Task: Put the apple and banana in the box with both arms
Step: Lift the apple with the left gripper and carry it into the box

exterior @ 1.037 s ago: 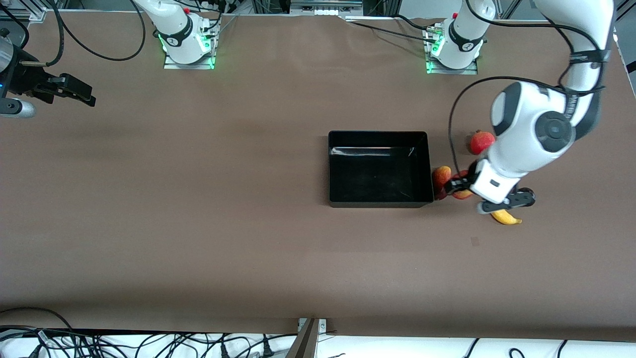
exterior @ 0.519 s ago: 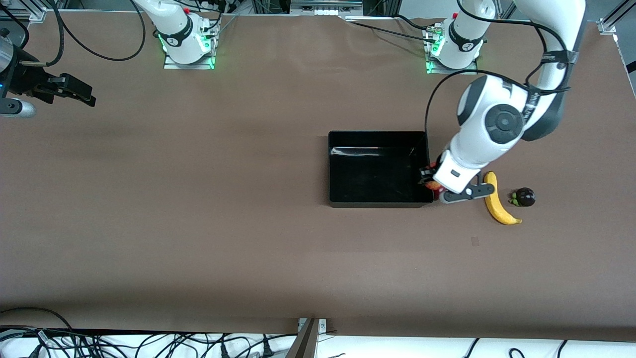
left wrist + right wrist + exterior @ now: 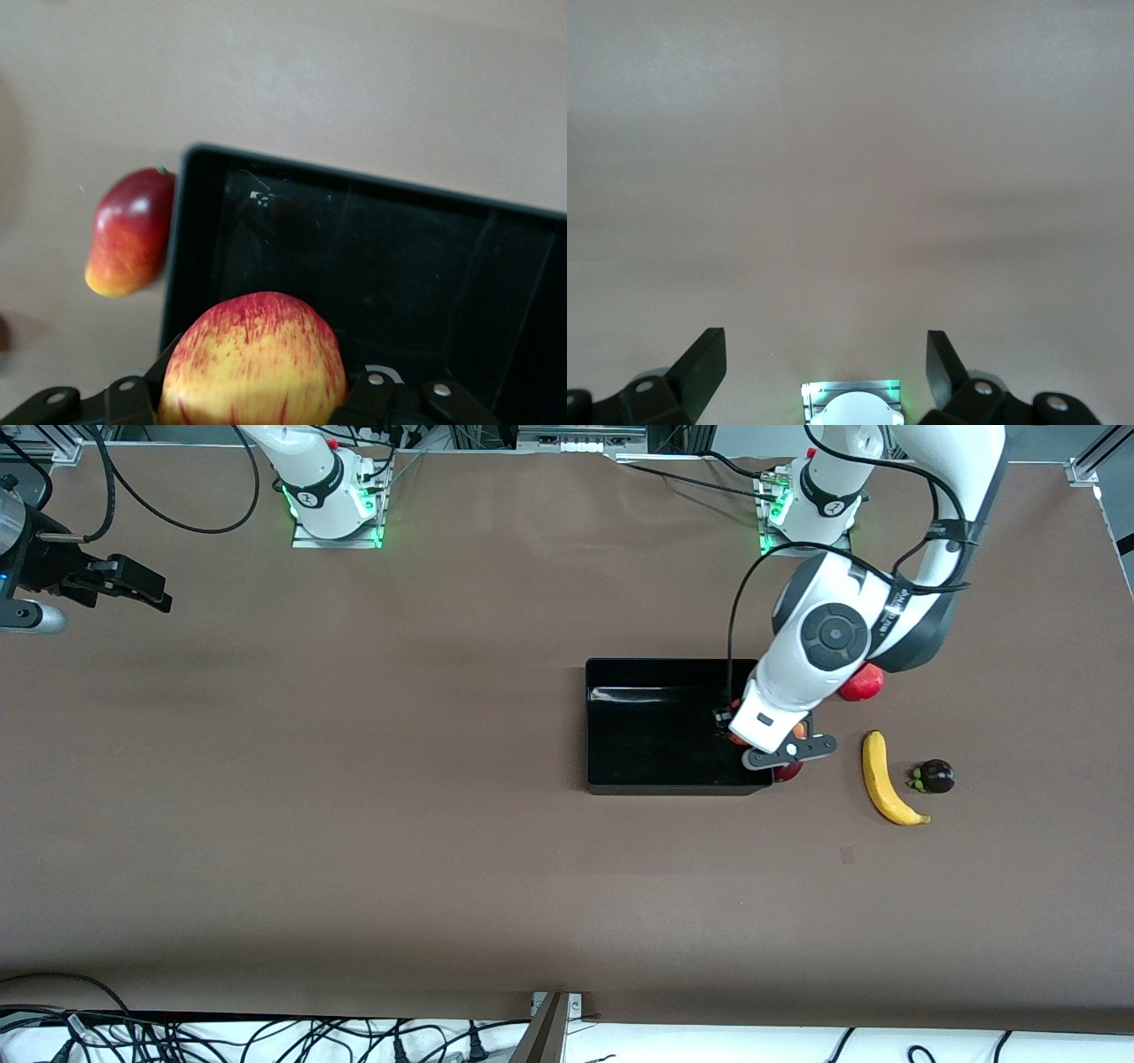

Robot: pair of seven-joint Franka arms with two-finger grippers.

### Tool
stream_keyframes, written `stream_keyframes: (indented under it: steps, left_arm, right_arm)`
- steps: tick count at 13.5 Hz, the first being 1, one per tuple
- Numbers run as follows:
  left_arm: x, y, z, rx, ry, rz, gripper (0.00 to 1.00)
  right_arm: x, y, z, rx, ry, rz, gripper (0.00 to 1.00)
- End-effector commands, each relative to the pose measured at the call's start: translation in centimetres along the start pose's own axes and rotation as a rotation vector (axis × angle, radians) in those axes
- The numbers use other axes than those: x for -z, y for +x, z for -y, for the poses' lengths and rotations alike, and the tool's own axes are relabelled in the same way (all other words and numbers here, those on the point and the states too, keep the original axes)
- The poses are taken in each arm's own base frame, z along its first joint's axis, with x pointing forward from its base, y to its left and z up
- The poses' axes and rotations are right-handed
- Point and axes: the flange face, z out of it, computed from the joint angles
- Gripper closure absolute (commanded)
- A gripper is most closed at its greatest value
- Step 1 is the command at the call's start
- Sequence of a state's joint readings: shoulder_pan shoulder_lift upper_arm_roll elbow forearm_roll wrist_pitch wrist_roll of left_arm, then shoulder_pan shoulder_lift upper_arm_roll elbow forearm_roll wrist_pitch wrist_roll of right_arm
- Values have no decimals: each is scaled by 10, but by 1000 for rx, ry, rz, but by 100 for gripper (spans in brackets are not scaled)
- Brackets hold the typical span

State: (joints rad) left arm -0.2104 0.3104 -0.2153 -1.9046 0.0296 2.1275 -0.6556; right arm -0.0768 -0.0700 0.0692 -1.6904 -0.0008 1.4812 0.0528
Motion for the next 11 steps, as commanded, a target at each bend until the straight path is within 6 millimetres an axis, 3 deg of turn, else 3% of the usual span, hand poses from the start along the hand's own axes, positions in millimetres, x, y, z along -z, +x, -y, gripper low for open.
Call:
stream_keyframes:
  steps: [1,5,11]
  left_arm:
    - [-9,-18,-12,10,11,-4,100]
    - [-40,-48,-47,7,-20,8,100]
    - [-71,-84,-72,-45,-42,30,100]
  right_arm:
    - [3,0,-2,0,4,10,0]
    - [3,1,-2,0,4,11,0]
    - [3,1,-2,0,4,10,0]
